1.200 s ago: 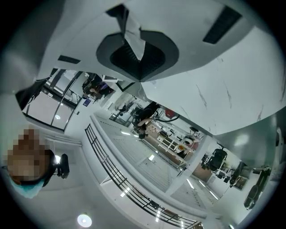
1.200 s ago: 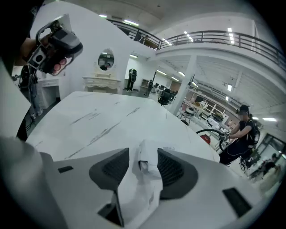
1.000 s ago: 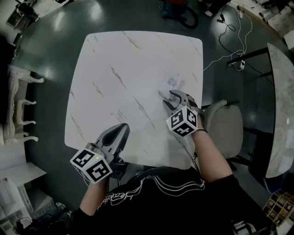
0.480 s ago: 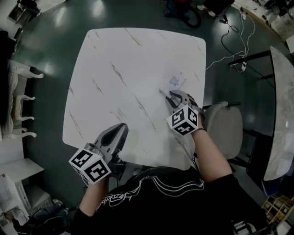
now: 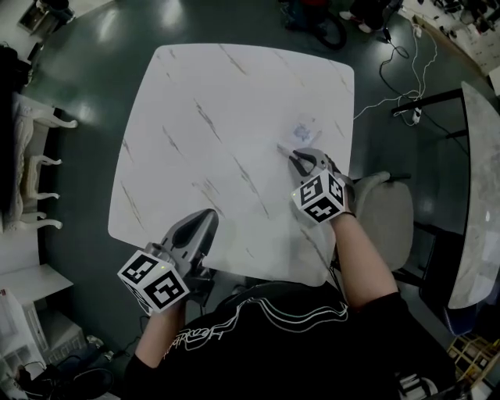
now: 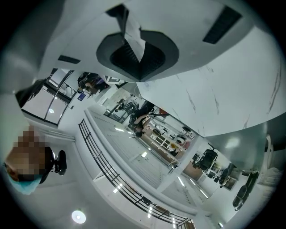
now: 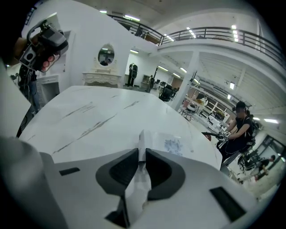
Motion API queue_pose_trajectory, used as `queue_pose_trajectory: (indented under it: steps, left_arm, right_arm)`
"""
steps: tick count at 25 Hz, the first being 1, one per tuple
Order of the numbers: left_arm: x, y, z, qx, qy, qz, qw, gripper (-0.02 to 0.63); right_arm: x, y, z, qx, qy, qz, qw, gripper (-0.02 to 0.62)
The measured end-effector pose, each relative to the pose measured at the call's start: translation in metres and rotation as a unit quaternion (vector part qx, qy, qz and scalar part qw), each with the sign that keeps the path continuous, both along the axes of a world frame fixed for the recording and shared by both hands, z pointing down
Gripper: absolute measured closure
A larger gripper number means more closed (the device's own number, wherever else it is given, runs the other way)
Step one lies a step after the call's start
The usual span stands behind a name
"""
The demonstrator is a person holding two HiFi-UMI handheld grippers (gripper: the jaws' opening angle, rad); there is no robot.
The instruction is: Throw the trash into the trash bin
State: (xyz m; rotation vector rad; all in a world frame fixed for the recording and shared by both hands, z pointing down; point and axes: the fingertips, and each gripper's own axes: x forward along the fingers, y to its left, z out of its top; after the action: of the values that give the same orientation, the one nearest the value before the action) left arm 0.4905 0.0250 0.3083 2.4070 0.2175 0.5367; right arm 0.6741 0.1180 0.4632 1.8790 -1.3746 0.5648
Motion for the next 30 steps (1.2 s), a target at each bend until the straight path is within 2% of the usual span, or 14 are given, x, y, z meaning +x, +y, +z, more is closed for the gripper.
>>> queue_pose_trajectory:
  steps: [7, 14, 21, 30]
  left_arm:
    - [-0.029, -0.010, -0.011, 0.004, 0.012, -0.014, 0.9998, 0.601]
    - [-0.082, -0.020, -0.030, 0.006, 0.029, -0.042, 0.9987, 0.601]
    - [-0.151, -0.031, -0.059, 0.023, 0.056, -0.081, 0.9949, 0.601]
    - [-0.272, -0.046, -0.074, 0.035, 0.077, -0.173, 0.9814, 0.601]
  right_arm:
    - [-0.009, -0.001, -0.036, 0.033, 0.024, 0.020, 0.999, 0.522]
    - [-0.049, -0.013, -0.085, 0.057, 0.064, 0.006, 0.996, 0.520]
    - [-0.108, -0.035, -0.154, 0.111, 0.095, -0.016, 0.989, 0.520]
    - [-0.220, -0.086, -0.214, 0.164, 0.120, -0.105, 0.974, 0.520]
